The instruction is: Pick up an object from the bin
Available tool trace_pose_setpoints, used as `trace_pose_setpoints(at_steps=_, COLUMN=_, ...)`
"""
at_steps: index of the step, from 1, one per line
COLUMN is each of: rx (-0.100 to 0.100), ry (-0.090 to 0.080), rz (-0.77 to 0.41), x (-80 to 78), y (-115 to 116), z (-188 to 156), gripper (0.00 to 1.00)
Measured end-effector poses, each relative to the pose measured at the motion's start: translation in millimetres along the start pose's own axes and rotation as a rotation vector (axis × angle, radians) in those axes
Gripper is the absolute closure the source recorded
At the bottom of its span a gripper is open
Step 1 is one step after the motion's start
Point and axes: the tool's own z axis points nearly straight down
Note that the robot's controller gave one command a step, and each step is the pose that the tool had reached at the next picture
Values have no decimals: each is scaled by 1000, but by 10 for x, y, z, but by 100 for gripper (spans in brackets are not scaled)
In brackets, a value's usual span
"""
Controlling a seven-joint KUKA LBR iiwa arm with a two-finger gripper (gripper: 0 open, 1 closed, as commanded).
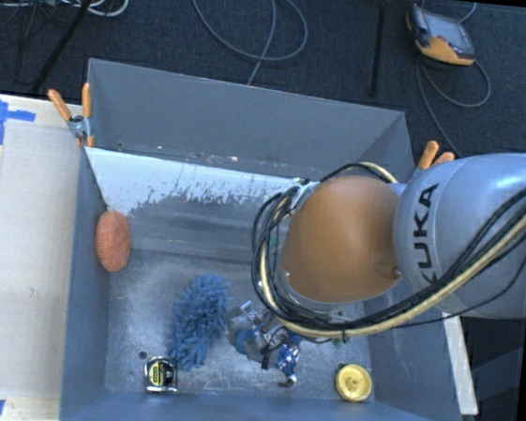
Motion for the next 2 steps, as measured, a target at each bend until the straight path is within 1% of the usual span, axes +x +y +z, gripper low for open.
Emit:
trace_pose_setpoints(at_steps=1, rx=3, ry=-2, rz=11, x=4, y=-27, z=-10, gripper=0)
trace_pose_setpoints(at_steps=2, rx=-1, ry=3, rz=43, x=19, y=39, z=-15, gripper=0)
